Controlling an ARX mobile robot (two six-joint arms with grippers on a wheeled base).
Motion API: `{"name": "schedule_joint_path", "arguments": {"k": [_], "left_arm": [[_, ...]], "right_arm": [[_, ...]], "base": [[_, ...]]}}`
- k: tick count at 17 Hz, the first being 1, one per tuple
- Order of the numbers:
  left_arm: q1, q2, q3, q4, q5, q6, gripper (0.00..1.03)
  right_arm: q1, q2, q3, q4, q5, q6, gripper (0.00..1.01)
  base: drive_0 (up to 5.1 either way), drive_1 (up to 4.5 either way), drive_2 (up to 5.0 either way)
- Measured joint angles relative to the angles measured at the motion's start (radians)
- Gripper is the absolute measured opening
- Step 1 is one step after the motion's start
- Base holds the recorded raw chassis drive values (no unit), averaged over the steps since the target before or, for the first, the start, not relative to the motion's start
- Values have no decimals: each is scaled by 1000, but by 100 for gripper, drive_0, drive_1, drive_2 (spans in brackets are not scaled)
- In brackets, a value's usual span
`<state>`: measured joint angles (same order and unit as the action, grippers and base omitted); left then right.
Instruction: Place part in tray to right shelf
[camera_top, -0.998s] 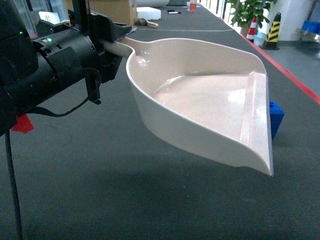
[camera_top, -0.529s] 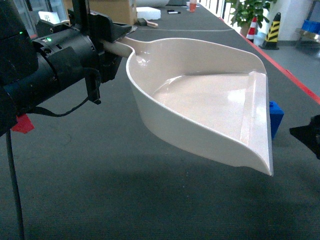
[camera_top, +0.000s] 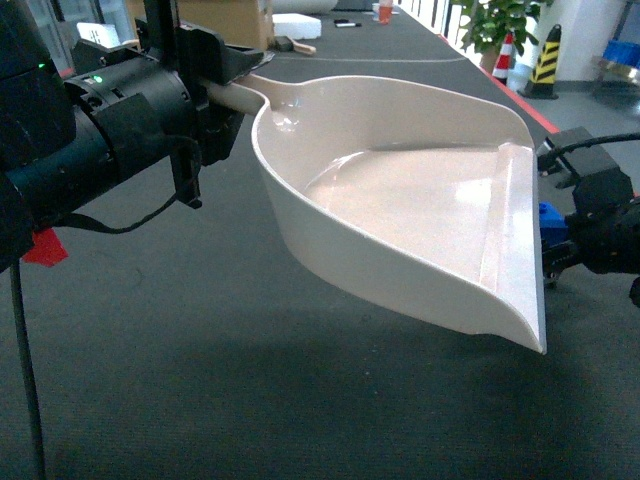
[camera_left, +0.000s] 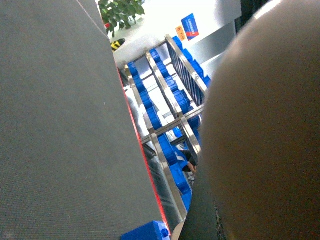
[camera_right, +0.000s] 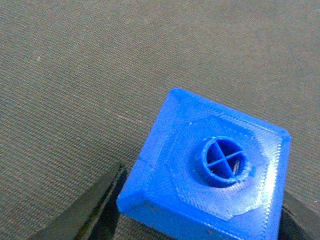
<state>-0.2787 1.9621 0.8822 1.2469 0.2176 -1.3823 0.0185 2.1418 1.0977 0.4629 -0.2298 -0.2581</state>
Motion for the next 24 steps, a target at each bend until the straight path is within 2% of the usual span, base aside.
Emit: {"name": "schedule_joint_path", "arguments": {"k": [3, 6, 9, 11, 12, 13, 14, 15, 16, 17, 19, 22, 24], "left_arm": [[0, 0, 0, -1, 0, 0, 12], [0, 0, 0, -2, -1, 0, 12], [0, 0, 0, 0, 0, 0, 12], [0, 0, 0, -2, -1, 0, 12], [1, 0, 0, 0, 0, 0, 12], [-1, 0, 0, 1, 0, 0, 12], [1, 0, 0, -2, 0, 0, 12], [1, 0, 0, -3, -1, 0, 12], [1, 0, 0, 0, 0, 0, 12], [1, 0, 0, 0, 0, 0, 12], [1, 0, 0, -3, 0, 0, 12], [3, 0, 0, -1, 0, 1, 12], [1, 0, 0, -2, 0, 1, 12]], "right_arm": [[4, -4, -8, 57, 23, 30, 49], [-34, -105, -128, 79, 16, 64, 47], [-94, -404, -301, 7, -8, 76, 47], [-98, -520, -326, -27, -31, 92, 47], [-60, -683, -328, -57, -51, 112, 47], [195, -764, -225, -76, -30, 241, 47], [318, -657, -189, -116, 19, 283, 47], [364, -604, -164, -143, 43, 299, 47], [397, -559, -140, -143, 51, 314, 47], [424, -538, -121, -151, 54, 320, 51], [446, -555, -117, -142, 72, 322, 70], [419, -634, -121, -147, 103, 330, 99], [367, -719, -155, -153, 114, 341, 97]], "base": [[0, 0, 0], [0, 0, 0], [0, 0, 0], [0, 0, 0], [0, 0, 0], [0, 0, 0], [0, 0, 0], [0, 0, 0], [0, 0, 0], [0, 0, 0], [0, 0, 0], [0, 0, 0], [0, 0, 0]]}}
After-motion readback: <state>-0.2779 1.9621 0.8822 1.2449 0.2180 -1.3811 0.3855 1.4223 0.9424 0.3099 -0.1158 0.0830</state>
